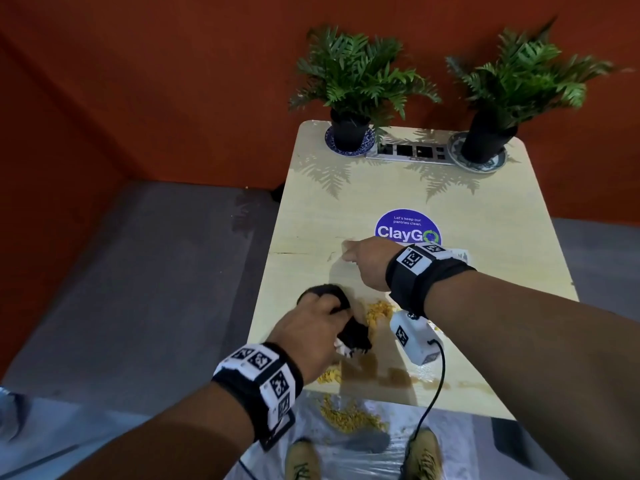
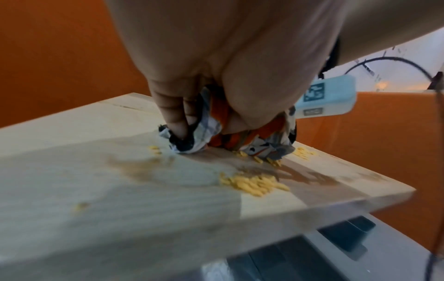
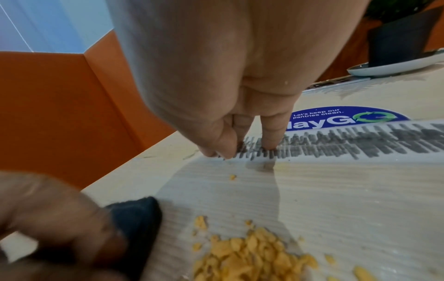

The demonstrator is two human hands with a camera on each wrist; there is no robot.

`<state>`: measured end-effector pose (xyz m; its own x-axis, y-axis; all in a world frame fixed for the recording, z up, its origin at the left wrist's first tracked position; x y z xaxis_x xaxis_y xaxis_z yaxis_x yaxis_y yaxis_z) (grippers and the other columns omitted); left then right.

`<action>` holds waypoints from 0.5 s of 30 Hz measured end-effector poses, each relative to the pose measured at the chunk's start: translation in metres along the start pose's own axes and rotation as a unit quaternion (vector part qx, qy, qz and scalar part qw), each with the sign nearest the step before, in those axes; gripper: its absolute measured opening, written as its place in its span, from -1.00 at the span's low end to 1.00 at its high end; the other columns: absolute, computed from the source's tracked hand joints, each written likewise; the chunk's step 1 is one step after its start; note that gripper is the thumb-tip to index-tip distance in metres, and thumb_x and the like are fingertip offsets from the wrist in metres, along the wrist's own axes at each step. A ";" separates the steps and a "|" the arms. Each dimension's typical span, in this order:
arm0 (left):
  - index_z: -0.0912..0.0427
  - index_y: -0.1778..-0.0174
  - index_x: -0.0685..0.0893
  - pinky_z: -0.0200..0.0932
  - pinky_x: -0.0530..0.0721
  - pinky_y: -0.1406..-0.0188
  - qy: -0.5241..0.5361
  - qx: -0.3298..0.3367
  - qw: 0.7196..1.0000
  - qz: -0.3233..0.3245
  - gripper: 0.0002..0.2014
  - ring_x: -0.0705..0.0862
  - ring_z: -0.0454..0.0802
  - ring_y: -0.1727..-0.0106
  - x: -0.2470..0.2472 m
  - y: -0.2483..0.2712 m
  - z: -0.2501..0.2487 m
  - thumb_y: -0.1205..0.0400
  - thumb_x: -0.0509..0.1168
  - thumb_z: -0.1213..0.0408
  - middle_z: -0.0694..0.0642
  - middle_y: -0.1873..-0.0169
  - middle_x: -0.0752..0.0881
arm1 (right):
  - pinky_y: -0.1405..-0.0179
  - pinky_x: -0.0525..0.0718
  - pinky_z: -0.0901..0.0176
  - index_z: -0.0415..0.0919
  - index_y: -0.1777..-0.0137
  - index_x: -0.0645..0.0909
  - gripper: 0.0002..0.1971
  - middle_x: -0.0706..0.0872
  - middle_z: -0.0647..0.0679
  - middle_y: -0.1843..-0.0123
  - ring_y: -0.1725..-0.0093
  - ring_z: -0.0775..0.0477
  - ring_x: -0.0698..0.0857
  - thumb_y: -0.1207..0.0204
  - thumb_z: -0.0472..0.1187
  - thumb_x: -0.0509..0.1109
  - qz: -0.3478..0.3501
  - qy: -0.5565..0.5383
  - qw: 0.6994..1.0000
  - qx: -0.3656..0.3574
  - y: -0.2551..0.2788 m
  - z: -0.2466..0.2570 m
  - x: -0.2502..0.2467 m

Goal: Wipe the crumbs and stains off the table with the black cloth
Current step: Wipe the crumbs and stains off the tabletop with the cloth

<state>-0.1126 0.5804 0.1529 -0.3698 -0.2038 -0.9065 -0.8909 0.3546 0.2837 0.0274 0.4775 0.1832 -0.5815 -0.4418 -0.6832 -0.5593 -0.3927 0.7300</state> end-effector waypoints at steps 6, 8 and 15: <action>-0.01 -0.51 0.49 0.02 0.50 -0.42 0.073 0.014 0.995 0.069 -0.41 0.46 0.12 -0.38 -0.007 0.020 -0.011 -0.50 0.23 0.32 0.05 -0.41 0.50 | -0.54 0.38 -0.05 -0.10 -0.67 0.14 -0.30 0.16 -0.04 -0.72 -0.64 -0.17 0.27 -0.56 -0.49 0.19 0.005 0.012 0.999 -0.032 0.009 -0.008 0.002; 0.05 -0.40 0.61 0.03 0.56 -0.35 0.160 -0.012 0.985 0.059 -0.47 0.59 0.14 -0.32 -0.030 0.007 -0.005 -0.47 0.16 0.29 0.13 -0.31 0.64 | -0.51 0.41 -0.02 -0.07 -0.61 0.30 -0.37 0.29 -0.04 -0.67 -0.60 -0.16 0.33 -0.57 -0.50 0.14 -0.021 0.004 0.999 -0.049 0.018 -0.019 -0.001; 0.09 -0.41 0.57 0.05 0.59 -0.27 0.111 -0.074 0.989 -0.062 -0.57 0.61 0.25 -0.23 -0.103 -0.100 0.001 -0.61 0.19 0.39 0.23 -0.24 0.61 | -0.26 0.64 -0.02 -0.05 -0.50 0.47 -0.47 0.59 -0.07 -0.44 -0.33 -0.22 0.61 -0.55 -0.42 0.20 -0.029 -0.004 0.999 0.034 0.030 -0.072 0.016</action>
<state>0.0151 0.5666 0.2174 -0.2889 -0.4382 -0.8512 -0.9559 0.1810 0.2313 0.0435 0.4009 0.1957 -0.5519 -0.4134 -0.7242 -0.6308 -0.3611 0.6868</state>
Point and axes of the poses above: each hand's wrist, its own y-axis away from the middle knuckle, its own x-axis out of the palm, z = x × y, the point moved 2 cm from there along -y, towards the middle knuckle
